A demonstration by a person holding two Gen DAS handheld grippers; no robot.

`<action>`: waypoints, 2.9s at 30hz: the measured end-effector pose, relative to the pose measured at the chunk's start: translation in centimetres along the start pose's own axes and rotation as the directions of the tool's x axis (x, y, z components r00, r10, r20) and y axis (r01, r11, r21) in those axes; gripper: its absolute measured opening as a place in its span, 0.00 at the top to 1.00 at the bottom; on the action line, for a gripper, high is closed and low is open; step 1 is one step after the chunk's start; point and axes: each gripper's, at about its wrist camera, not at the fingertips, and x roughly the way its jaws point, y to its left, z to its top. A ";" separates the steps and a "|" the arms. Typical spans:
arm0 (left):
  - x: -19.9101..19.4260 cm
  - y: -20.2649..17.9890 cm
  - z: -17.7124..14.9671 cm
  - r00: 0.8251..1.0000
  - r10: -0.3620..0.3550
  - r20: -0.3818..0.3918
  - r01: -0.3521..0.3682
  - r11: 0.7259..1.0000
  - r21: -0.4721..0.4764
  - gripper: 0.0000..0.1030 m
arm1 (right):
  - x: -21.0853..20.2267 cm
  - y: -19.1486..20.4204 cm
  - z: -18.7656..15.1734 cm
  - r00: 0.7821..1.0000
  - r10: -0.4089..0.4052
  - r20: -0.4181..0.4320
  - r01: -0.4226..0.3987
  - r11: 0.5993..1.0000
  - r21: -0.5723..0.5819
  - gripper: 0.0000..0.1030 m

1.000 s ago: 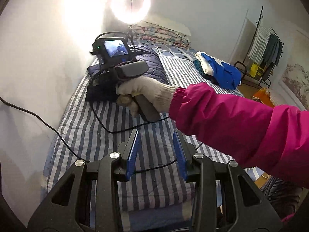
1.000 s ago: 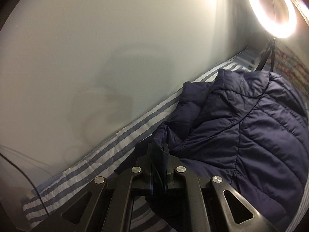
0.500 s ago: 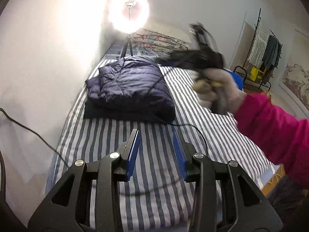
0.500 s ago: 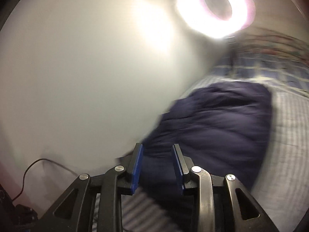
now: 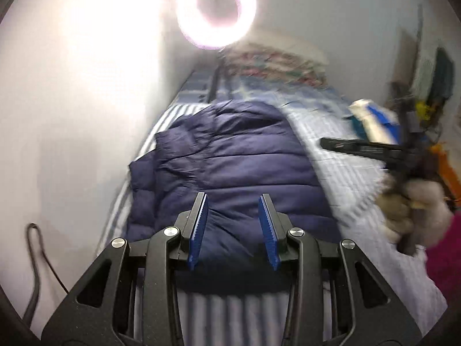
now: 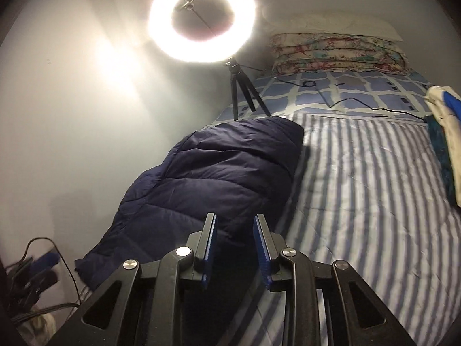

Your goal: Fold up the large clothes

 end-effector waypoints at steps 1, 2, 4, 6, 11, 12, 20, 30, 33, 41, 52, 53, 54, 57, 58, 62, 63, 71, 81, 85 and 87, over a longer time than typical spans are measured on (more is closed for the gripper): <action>1.2 0.5 0.0 0.999 0.031 -0.015 -0.031 1.000 0.003 0.63 | 0.7 0.5 0.1 1.000 0.010 0.000 -0.010 1.000 -0.014 0.73; 2.4 1.0 -0.2 0.997 0.063 -0.032 -0.063 0.998 0.007 0.63 | 1.3 1.2 0.1 1.000 0.016 -0.007 -0.016 0.999 -0.034 0.73; 5.3 2.4 -1.3 0.986 0.145 -0.085 -0.144 0.989 0.022 0.64 | 3.4 2.1 -0.1 0.999 0.012 -0.030 -0.014 0.998 -0.067 0.73; 7.5 3.9 -3.0 0.979 0.159 -0.126 -0.159 0.987 0.008 0.61 | 5.8 2.8 -0.6 0.997 -0.012 -0.078 0.004 0.995 -0.102 0.73; 7.5 4.9 -4.0 0.985 0.136 -0.108 -0.138 0.990 -0.017 0.59 | 7.9 3.9 -1.3 0.982 -0.054 -0.179 0.007 0.968 -0.251 0.74; 7.0 4.9 -3.9 0.987 0.125 -0.105 -0.129 0.991 -0.029 0.59 | 7.6 3.8 -0.9 0.982 -0.039 -0.183 -0.008 0.969 -0.247 0.74; 4.5 6.0 -4.0 0.995 0.078 -0.070 -0.084 0.991 -0.100 0.59 | 5.1 1.7 6.2 0.999 -0.029 0.043 0.035 0.987 -0.156 0.62; 5.1 6.5 -5.0 0.995 0.069 -0.066 -0.075 0.992 -0.099 0.59 | 15.3 1.9 7.2 0.976 -0.199 -0.086 0.179 0.964 -0.196 0.61; 4.5 6.8 -4.7 0.995 0.069 -0.065 -0.077 0.990 -0.118 0.57 | 15.6 2.3 7.1 0.972 -0.213 -0.103 0.187 0.959 -0.215 0.59; 1.1 8.7 -3.9 0.999 0.015 -0.043 -0.024 0.978 -0.208 0.42 | 6.2 0.9 6.6 0.995 -0.006 -0.101 -0.001 0.998 -0.064 0.25; 0.7 9.1 -3.7 0.990 -0.103 -0.099 0.073 0.959 -0.273 0.41 | 2.5 -4.3 -7.1 0.906 0.313 -0.285 -0.193 0.904 0.380 0.11; 0.6 9.1 -3.6 0.989 -0.104 -0.100 0.073 0.960 -0.271 0.41 | 2.6 -4.4 -8.2 0.891 0.355 -0.282 -0.220 0.882 0.417 0.11; 0.5 9.1 -3.6 0.990 -0.102 -0.101 0.072 0.960 -0.270 0.41 | 2.6 -4.2 -8.7 0.884 0.374 -0.280 -0.234 0.873 0.428 0.11; 0.4 9.5 -3.5 0.990 -0.098 -0.105 0.065 0.958 -0.279 0.41 | 2.7 -3.0 -9.8 0.870 0.418 -0.263 -0.295 0.866 0.403 0.11; 0.4 9.6 -3.5 0.990 -0.097 -0.106 0.064 0.957 -0.284 0.41 | 2.9 -2.6 -9.9 0.859 0.441 -0.260 -0.318 0.858 0.403 0.13; 0.7 9.9 -3.5 0.987 -0.108 -0.119 0.068 0.951 -0.300 0.41 | 4.7 -1.2 -10.2 0.822 0.492 -0.286 -0.365 0.841 0.398 0.32; 0.8 9.8 -3.5 0.986 -0.111 -0.122 0.070 0.951 -0.301 0.41 | 4.9 -1.0 -10.3 0.820 0.492 -0.293 -0.364 0.842 0.398 0.44; 1.9 10.9 -2.8 0.981 -0.148 -0.128 0.094 0.929 -0.358 0.27 | 2.6 1.0 -8.9 0.848 0.361 -0.388 -0.305 0.931 0.199 0.79; 8.0 11.6 -4.1 0.909 -0.369 -0.196 0.223 0.825 -0.520 0.24 | -4.4 -1.9 -8.1 0.861 0.161 -0.482 -0.198 0.980 -0.026 0.80; 10.1 10.5 -4.9 0.876 -0.448 -0.181 0.278 0.773 -0.571 0.23 | -5.3 -2.3 -9.8 0.870 0.071 -0.488 -0.141 0.984 -0.108 0.59; 10.6 10.1 -4.8 0.869 -0.468 -0.161 0.296 0.752 -0.589 0.19 | -5.4 -2.3 -9.5 0.881 0.072 -0.468 -0.139 0.984 -0.109 0.56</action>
